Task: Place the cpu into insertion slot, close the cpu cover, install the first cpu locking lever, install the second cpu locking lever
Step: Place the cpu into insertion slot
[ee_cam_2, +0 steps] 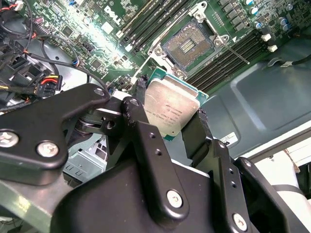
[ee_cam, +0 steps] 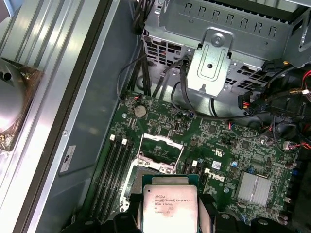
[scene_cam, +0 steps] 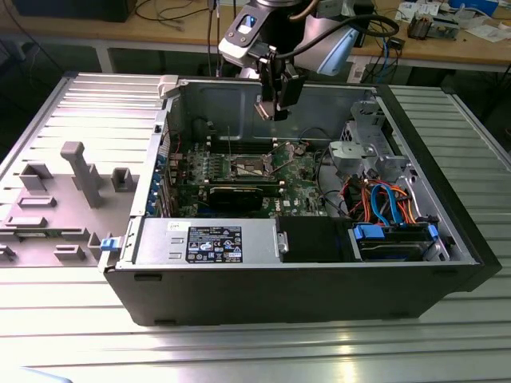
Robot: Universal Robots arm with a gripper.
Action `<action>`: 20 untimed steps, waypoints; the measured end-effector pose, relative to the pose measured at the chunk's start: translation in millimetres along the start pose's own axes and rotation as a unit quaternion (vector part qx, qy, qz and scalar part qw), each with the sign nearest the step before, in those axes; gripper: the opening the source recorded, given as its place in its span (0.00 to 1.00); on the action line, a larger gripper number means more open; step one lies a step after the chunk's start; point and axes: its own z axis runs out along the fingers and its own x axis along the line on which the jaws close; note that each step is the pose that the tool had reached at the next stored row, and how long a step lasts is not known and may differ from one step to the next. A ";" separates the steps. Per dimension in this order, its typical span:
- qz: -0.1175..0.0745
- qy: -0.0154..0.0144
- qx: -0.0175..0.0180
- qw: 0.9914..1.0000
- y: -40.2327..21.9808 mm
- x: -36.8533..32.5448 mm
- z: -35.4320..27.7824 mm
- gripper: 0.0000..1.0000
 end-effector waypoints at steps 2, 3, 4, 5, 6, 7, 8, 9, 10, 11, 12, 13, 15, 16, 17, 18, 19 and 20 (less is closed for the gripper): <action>0.000 0.000 0.000 1.000 0.0 0.0 0.1 0.55; 0.001 0.000 0.000 1.000 0.0 0.0 0.1 0.55; 0.005 0.000 0.000 1.000 0.0 0.0 0.3 0.55; 0.014 -0.001 0.000 1.000 -0.1 0.0 0.7 0.55; 0.023 -0.002 0.000 1.000 -0.1 0.0 1.1 0.55; 0.030 -0.002 0.000 1.000 -0.1 0.0 1.4 0.55; 0.034 -0.003 0.000 0.999 -0.1 -0.1 1.5 0.55; 0.034 -0.003 0.000 0.999 -0.1 0.0 1.6 0.55; 0.034 -0.003 0.000 0.999 -0.1 0.0 1.5 0.55; 0.034 -0.003 0.000 0.999 -0.1 0.0 1.6 0.55; 0.035 -0.003 0.000 0.999 -0.1 0.0 1.6 0.55; 0.035 -0.003 0.000 0.999 -0.1 0.0 1.6 0.55; 0.035 -0.003 0.000 0.999 -0.1 0.0 1.5 0.55; 0.035 -0.003 0.000 0.999 -0.1 0.0 1.5 0.55; 0.038 -0.003 0.000 0.999 -0.1 0.0 1.6 0.55; 0.045 -0.004 -0.001 0.999 -0.1 0.0 2.1 0.55; 0.056 -0.005 -0.001 0.998 -0.2 0.0 2.7 0.55; 0.062 -0.005 -0.001 0.998 -0.2 0.0 3.3 0.55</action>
